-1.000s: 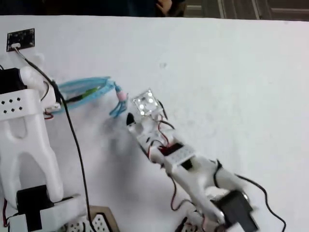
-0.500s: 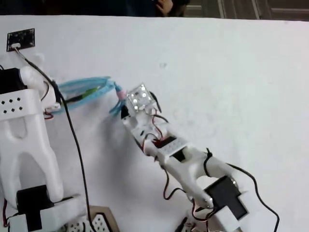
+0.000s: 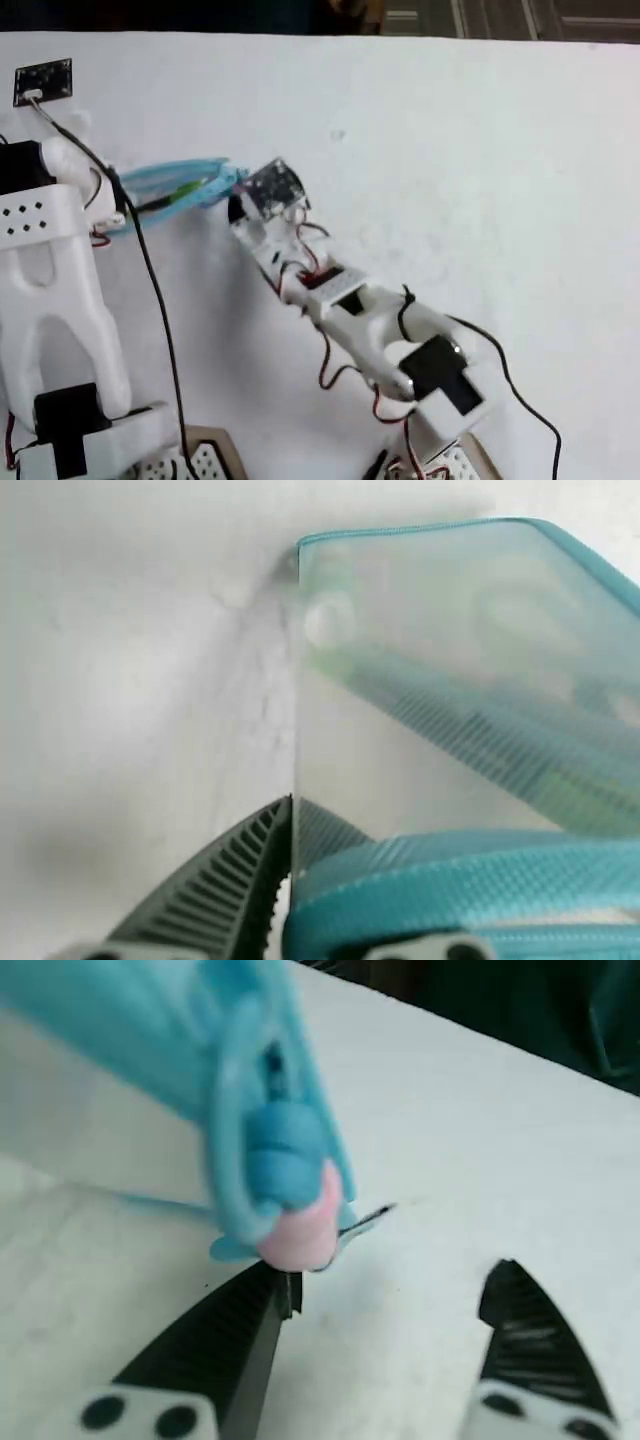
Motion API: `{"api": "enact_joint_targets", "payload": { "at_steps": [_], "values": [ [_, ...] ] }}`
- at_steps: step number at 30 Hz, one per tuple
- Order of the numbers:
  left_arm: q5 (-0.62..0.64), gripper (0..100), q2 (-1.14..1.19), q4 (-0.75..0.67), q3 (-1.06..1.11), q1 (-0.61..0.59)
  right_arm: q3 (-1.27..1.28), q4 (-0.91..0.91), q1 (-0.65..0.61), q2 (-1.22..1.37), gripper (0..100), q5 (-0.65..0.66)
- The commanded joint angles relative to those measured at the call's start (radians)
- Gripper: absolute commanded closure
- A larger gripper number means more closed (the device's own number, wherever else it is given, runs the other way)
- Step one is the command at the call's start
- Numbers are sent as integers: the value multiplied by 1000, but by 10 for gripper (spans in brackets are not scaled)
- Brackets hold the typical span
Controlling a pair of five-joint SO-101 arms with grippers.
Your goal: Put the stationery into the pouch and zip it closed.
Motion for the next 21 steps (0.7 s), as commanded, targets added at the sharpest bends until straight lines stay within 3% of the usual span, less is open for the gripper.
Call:
{"api": "enact_joint_targets", "payload": {
  "at_steps": [1,4,13,17,21],
  "values": [
    [5,978,19,-11,-6,-13,-58,-64,5,-1,878,3],
    [5,978,19,-11,-6,-13,-55,-99,5,-1,988,11],
    [5,978,19,-11,-6,-13,29,-99,-15,-74,705,11],
    [5,978,19,-11,-6,-13,61,-102,-25,-177,713,8],
    [5,978,19,-11,-6,-13,74,-99,-41,-283,781,9]
  ]
}}
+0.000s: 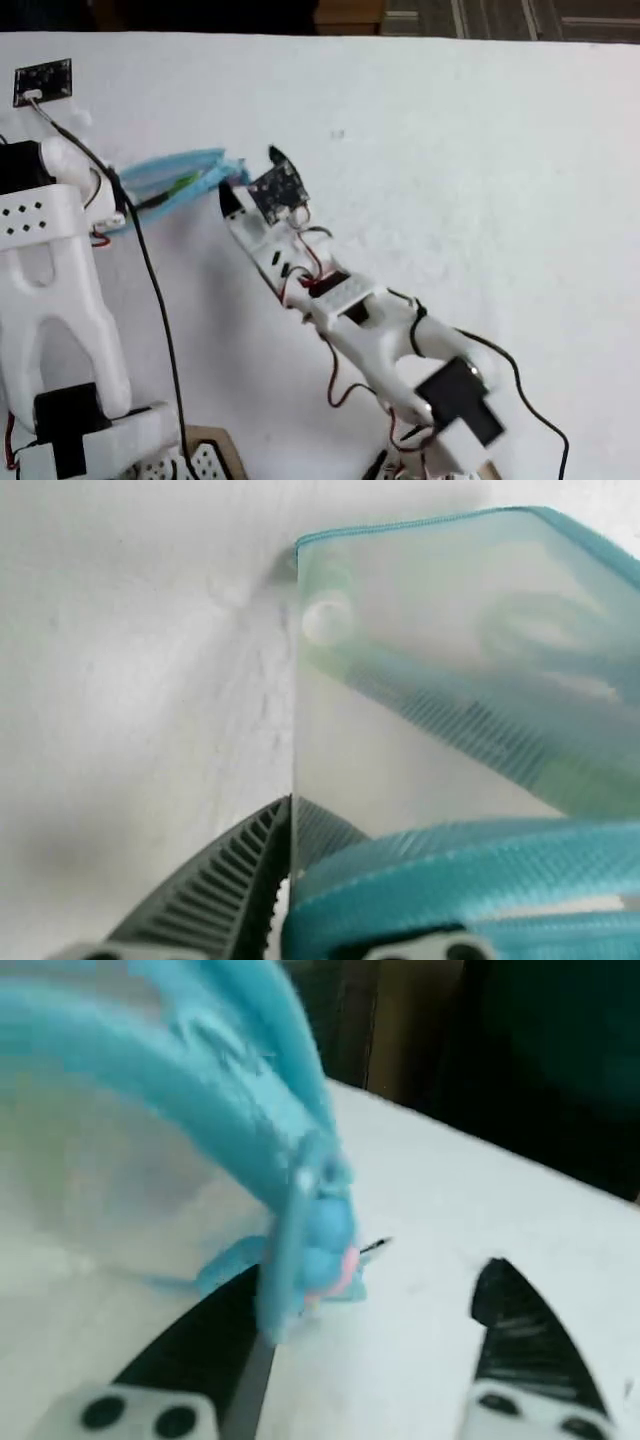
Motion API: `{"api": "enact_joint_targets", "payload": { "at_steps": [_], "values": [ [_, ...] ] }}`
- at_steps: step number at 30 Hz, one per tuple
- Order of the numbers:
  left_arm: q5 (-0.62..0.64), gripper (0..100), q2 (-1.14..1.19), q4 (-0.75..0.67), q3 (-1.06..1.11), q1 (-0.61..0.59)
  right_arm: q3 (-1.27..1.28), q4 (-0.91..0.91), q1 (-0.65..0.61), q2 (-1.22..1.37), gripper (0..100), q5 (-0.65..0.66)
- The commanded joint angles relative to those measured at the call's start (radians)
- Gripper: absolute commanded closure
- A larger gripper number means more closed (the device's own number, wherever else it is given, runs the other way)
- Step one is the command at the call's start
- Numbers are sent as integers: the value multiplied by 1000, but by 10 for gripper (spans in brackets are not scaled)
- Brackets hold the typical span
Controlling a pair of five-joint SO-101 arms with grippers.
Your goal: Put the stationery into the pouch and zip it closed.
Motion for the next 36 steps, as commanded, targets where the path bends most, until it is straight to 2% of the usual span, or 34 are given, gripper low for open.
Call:
{"api": "enact_joint_targets", "payload": {
  "at_steps": [1,5,6,8,15,30,36],
  "values": [
    [5,978,19,-11,-6,-13,5,-18,-19,-139,811,9],
    [5,978,19,-11,-6,-13,51,-16,-36,-269,976,11],
    [5,978,19,-11,-6,-13,66,-16,-36,-302,990,11],
    [5,978,19,-11,-6,-13,94,-8,-33,-371,958,12],
    [5,978,19,-11,-6,-12,106,128,8,-530,982,11],
    [5,978,19,-11,-8,-10,15,133,366,-585,982,12],
    [-35,970,18,-11,-49,18,-97,133,427,-596,982,11]
  ]
}}
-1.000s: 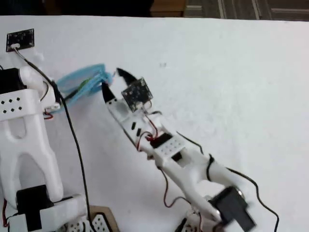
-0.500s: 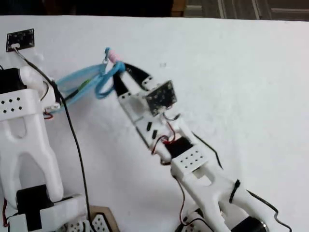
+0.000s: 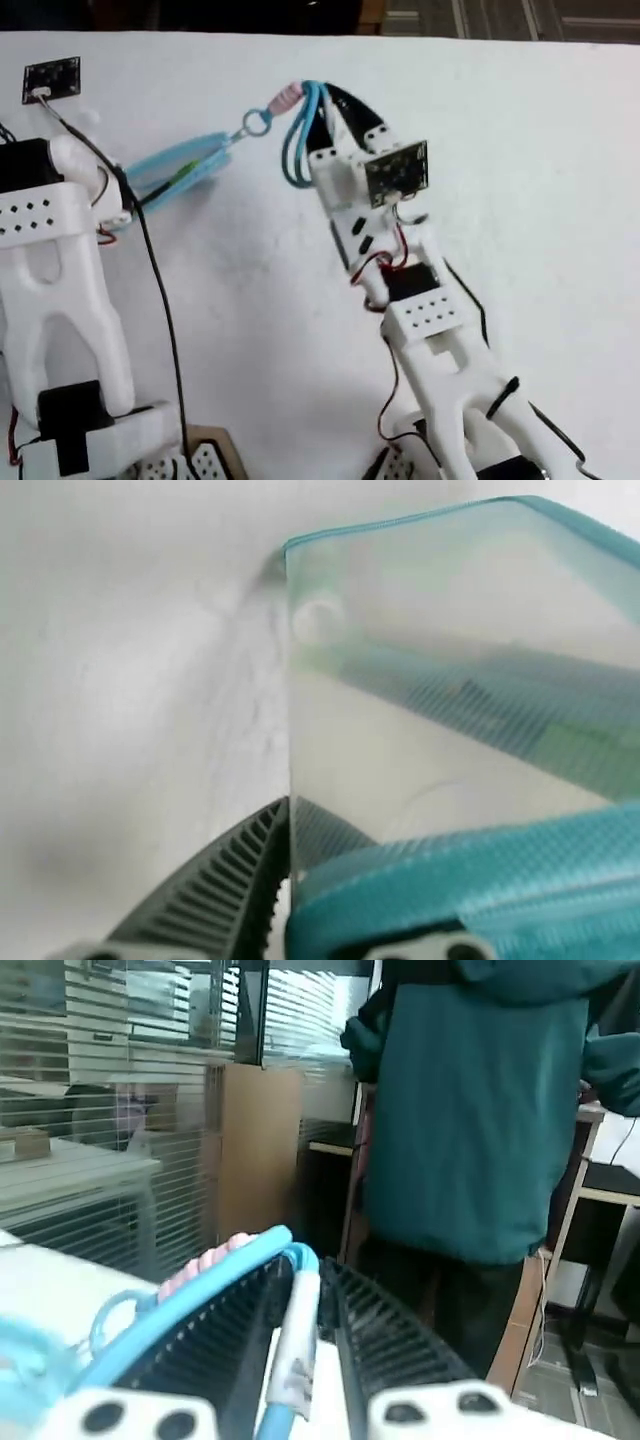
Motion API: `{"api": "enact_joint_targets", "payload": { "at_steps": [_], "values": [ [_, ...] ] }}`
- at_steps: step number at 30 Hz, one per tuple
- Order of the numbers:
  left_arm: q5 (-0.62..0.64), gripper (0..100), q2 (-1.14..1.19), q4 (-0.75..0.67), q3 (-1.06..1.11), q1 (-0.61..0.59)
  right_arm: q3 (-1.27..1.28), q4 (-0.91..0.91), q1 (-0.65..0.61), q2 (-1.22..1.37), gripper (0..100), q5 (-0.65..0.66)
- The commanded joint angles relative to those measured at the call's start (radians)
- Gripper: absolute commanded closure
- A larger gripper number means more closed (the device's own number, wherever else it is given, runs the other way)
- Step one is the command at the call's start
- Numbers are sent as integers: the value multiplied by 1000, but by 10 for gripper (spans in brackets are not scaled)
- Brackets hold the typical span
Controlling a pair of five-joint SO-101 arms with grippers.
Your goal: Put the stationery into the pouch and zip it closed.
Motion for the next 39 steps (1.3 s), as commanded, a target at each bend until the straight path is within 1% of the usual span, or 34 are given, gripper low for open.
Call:
{"api": "enact_joint_targets", "payload": {
  "at_steps": [1,5,7,9,13,15,19,21,23,28,30,34,39],
  "values": [
    [-34,970,10,-6,-63,18,-157,1,85,-56,982,3],
    [-64,969,7,0,-183,54,-290,21,76,-56,982,3],
    [-86,968,7,8,-236,81,-382,85,65,-56,982,2],
    [-100,945,7,9,-278,107,-477,168,53,-56,982,-3],
    [-104,848,7,8,-336,150,-654,306,-16,-56,982,-3],
    [-104,819,7,8,-359,165,-730,371,-67,-56,982,0],
    [-110,809,7,8,-402,171,-859,495,-156,-56,982,3],
    [-152,809,7,8,-419,171,-907,542,-188,-54,982,3],
    [-189,809,5,11,-436,166,-945,584,-209,-48,982,5],
    [-218,809,5,9,-445,170,-959,674,-229,-44,982,5],
    [-213,809,5,6,-443,171,-959,705,-231,-22,982,5],
    [-210,809,10,-8,-440,170,-967,704,-232,51,982,5],
    [-157,808,13,-32,-439,170,-965,697,-257,137,982,5]
  ]
}}
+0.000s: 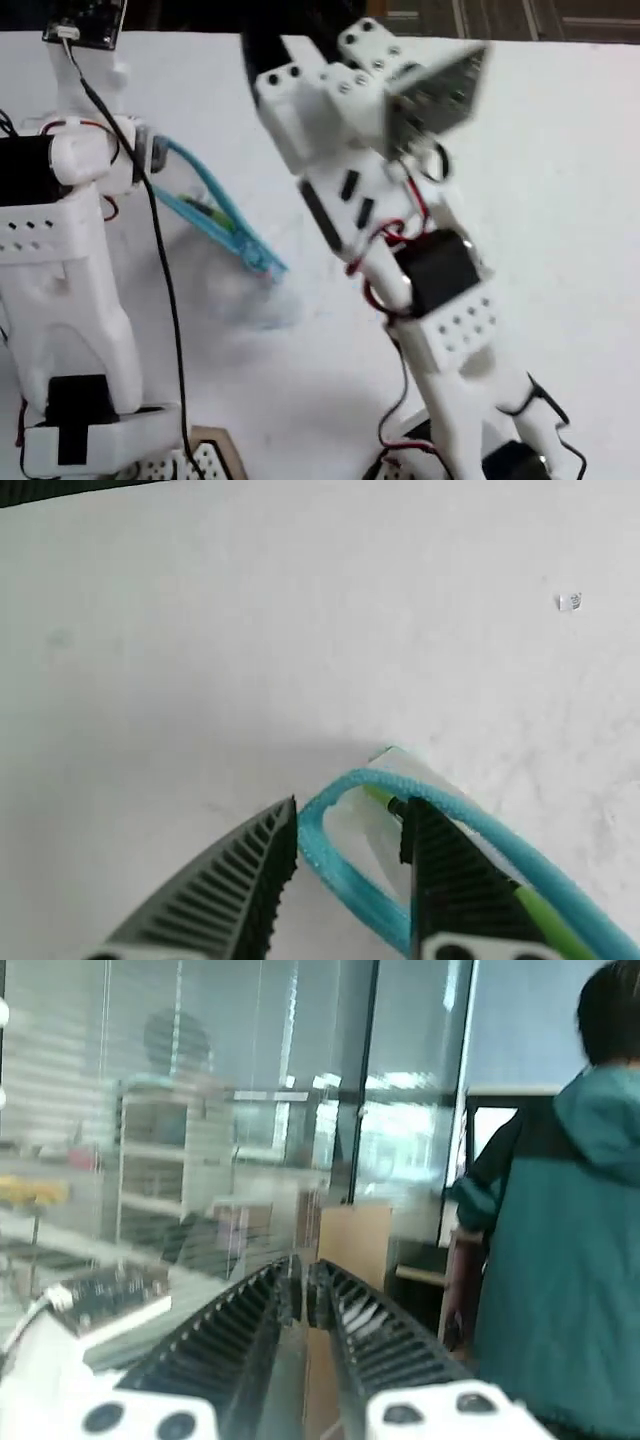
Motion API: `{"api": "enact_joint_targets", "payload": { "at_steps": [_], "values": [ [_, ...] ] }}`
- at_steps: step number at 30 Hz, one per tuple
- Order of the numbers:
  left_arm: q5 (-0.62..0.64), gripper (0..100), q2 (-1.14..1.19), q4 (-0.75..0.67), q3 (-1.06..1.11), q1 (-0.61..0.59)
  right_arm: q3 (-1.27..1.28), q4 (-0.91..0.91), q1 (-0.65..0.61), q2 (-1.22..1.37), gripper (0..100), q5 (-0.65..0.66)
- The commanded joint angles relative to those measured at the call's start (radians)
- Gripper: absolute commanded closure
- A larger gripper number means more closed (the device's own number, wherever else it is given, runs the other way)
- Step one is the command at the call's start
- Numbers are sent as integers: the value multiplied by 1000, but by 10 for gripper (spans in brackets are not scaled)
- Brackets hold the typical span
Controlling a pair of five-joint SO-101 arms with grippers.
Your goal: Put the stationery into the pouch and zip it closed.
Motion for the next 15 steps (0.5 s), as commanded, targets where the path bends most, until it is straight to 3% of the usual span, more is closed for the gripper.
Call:
{"api": "enact_joint_targets", "payload": {
  "at_steps": [1,11,15],
  "values": [
    [25,808,-2,-44,-25,7,-34,-1,-12,33,982,6],
    [75,808,-1,-98,9,8,-32,400,21,7,975,2],
    [77,810,-1,-160,107,8,-32,598,65,-25,864,0]
  ]
}}
